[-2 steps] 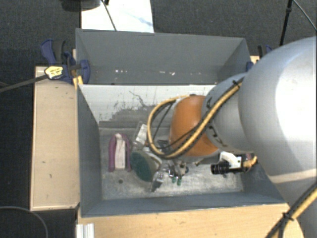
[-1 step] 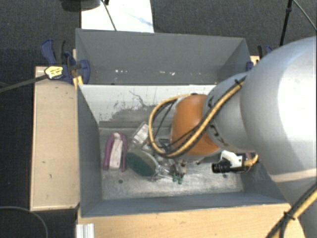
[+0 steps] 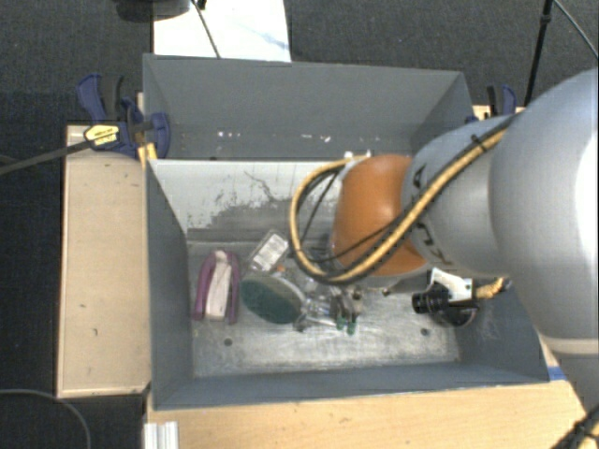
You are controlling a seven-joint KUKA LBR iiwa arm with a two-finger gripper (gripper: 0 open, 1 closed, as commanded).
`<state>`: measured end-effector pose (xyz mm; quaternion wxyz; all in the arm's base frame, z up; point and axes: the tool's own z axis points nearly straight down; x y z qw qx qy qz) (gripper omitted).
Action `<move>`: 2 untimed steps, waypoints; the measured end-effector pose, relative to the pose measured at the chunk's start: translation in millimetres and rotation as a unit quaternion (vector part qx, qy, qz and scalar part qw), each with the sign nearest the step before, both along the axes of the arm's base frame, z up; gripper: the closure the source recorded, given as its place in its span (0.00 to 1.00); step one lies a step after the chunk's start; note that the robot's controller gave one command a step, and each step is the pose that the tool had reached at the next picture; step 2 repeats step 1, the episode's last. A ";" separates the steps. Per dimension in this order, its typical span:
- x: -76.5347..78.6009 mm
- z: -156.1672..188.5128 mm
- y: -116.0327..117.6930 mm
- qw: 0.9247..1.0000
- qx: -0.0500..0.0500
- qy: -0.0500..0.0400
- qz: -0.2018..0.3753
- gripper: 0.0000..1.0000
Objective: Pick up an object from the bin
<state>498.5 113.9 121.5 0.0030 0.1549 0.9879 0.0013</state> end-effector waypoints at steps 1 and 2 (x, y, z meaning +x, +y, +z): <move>1.9 79.9 0.2 1.000 0.000 -0.001 0.003 1.00; 1.9 79.9 0.2 1.000 0.000 -0.001 0.003 1.00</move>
Offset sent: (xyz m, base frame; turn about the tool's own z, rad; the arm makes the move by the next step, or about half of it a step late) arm -0.0001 0.0000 0.0754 0.0000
